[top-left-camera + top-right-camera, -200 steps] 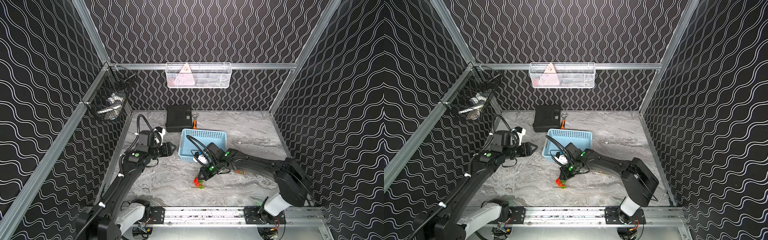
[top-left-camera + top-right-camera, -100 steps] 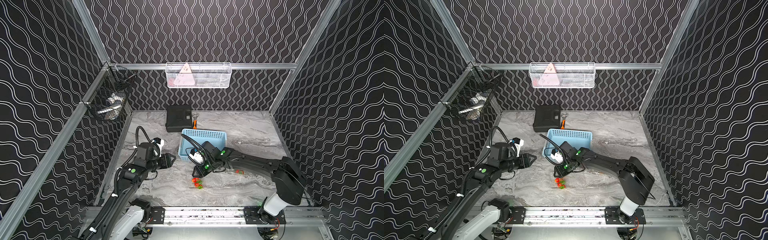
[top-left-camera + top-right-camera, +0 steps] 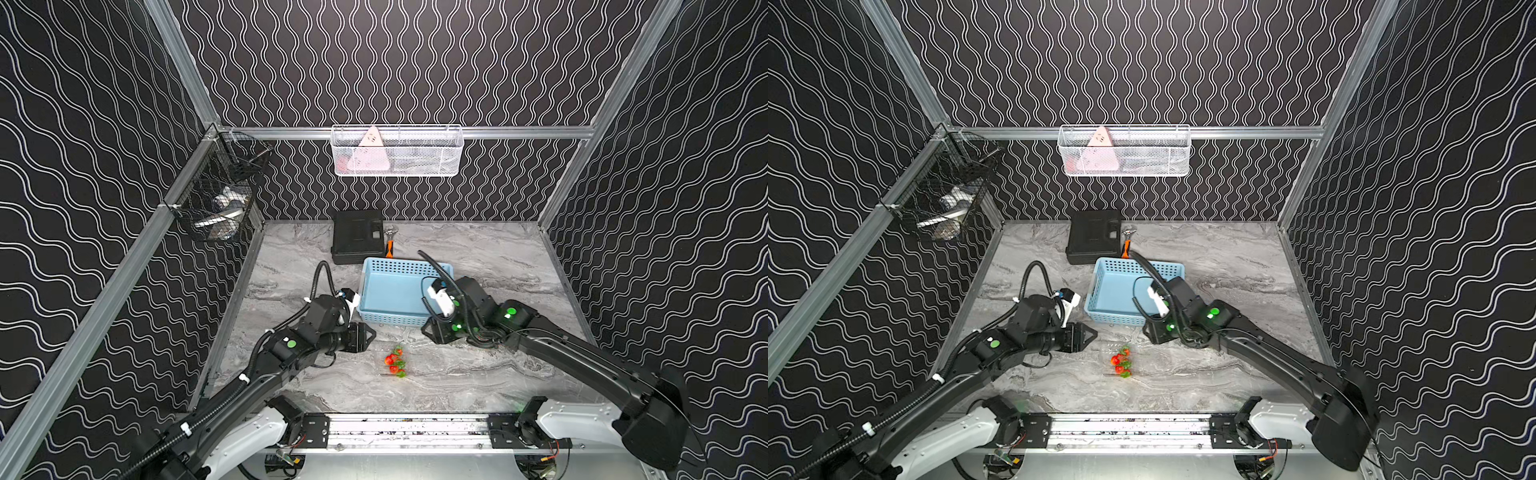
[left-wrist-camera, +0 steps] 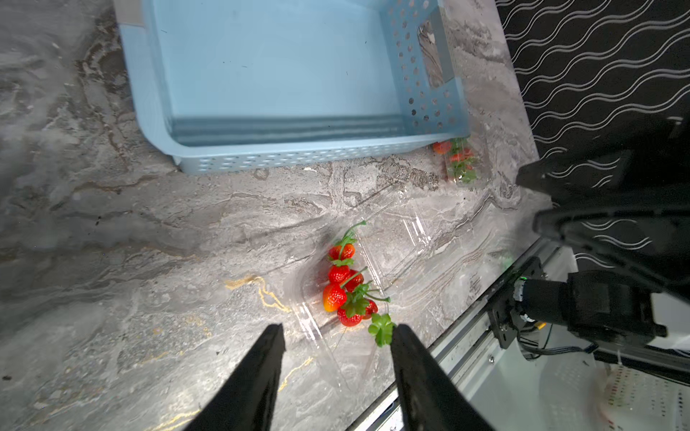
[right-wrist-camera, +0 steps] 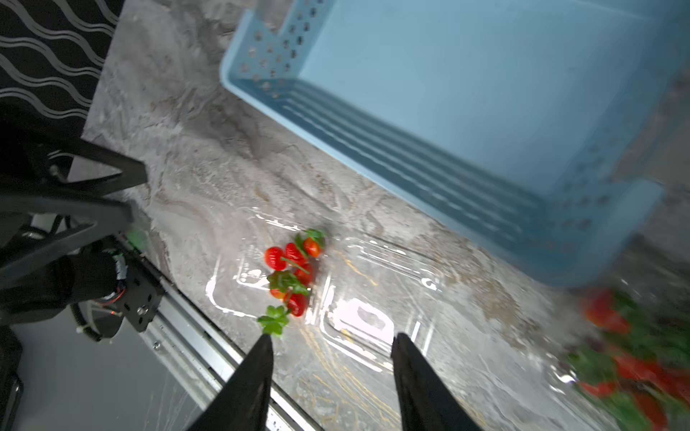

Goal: Pack strawberries into containers
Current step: Close the packing box at the center of the board.

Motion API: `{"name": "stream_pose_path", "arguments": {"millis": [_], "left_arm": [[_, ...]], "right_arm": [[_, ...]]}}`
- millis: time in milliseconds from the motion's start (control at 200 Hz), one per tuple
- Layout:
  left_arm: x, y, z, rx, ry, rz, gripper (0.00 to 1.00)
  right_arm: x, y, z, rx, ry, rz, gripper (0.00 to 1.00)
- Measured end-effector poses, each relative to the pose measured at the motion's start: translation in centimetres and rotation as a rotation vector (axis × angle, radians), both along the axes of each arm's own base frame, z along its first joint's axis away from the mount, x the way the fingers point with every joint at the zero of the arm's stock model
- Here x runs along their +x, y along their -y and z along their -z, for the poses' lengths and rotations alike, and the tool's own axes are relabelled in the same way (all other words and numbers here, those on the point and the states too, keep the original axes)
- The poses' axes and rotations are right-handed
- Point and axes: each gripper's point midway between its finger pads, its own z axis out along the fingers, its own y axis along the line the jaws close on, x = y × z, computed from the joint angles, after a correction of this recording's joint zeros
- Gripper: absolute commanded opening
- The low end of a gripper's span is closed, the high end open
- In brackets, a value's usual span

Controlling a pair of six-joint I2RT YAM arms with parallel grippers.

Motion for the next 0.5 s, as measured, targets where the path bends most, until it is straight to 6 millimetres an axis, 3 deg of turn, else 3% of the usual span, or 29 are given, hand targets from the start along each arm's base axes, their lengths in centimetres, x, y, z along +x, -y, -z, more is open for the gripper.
{"name": "stream_pose_path", "arguments": {"millis": [120,315,495], "left_arm": [[-0.2,1.4,0.5,0.030,0.008,0.039,0.52],[-1.1,2.1,2.3,0.054,-0.004,0.065,0.51],[-1.9,2.0,5.0,0.061,-0.060,0.053,0.50]], "right_arm": [[-0.5,2.7,2.7,-0.014,-0.079,0.096,0.53],[-2.1,3.1,7.5,-0.033,-0.225,0.128,0.53],[-2.8,4.2,10.4,-0.036,-0.277,0.176,0.54]]}}
